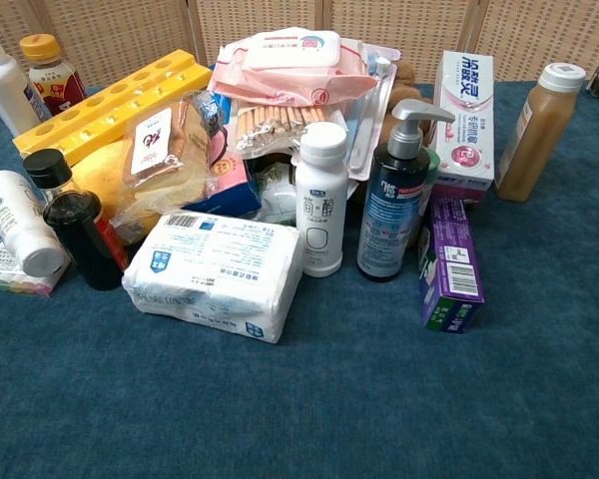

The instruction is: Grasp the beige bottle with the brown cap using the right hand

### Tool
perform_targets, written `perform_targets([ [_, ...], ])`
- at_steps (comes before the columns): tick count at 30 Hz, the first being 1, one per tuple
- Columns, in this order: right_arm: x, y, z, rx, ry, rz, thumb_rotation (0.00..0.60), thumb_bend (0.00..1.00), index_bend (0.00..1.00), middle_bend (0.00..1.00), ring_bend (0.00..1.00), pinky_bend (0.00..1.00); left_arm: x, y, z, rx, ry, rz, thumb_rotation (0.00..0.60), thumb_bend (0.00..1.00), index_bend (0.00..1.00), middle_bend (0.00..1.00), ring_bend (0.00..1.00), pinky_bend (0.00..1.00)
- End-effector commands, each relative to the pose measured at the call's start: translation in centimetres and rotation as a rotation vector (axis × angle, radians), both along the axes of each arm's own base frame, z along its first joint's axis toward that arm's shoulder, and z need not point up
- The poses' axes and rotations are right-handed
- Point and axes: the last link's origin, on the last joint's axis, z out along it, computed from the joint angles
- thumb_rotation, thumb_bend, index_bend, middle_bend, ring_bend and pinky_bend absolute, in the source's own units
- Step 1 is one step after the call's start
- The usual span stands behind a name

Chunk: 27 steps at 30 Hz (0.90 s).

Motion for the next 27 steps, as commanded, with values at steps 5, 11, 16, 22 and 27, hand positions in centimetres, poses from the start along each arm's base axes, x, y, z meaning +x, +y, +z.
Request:
perform_targets([
  [5,0.4,-3.2,-2.7,0.029,-0.141,-0.002,0.6,0.0,0.0,0.0,0.0,0.0,0.1,-0.6,0.3,0.012,0.009,0.006,0.6,0.0,0.0,0.0,0.0,0.0],
  [11,0.5,-4.8,-4.5,0.046,-0.21,-0.009,0.6,0.0,0.0,0.0,0.0,0.0,0.4,-0.5,0.5,0.016,0.026,0.005,0.6,0.0,0.0,0.0,0.0,0.0],
  [16,0.6,-6.2,-5.3,0.044,-0.257,-0.021,0.6,0.0,0.0,0.0,0.0,0.0,0.5,-0.5,0.8,0.019,0.045,0.01,0.6,0.0,0.0,0.0,0.0,0.0],
  [22,0.8,-7.2,-6.1,0.05,-0.285,-0.023,0.6,0.0,0.0,0.0,0.0,0.0,0.6,-0.6,1.3,0.033,0.059,0.021,0.6,0.0,0.0,0.0,0.0,0.0],
  [27,0.6,-7.5,-7.0,0.025,-0.319,-0.04,0.6,0.0,0.0,0.0,0.0,0.0,0.6,-1.0,1.5,0.041,0.066,0.036,0.6,0.0,0.0,0.0,0.0,0.0],
])
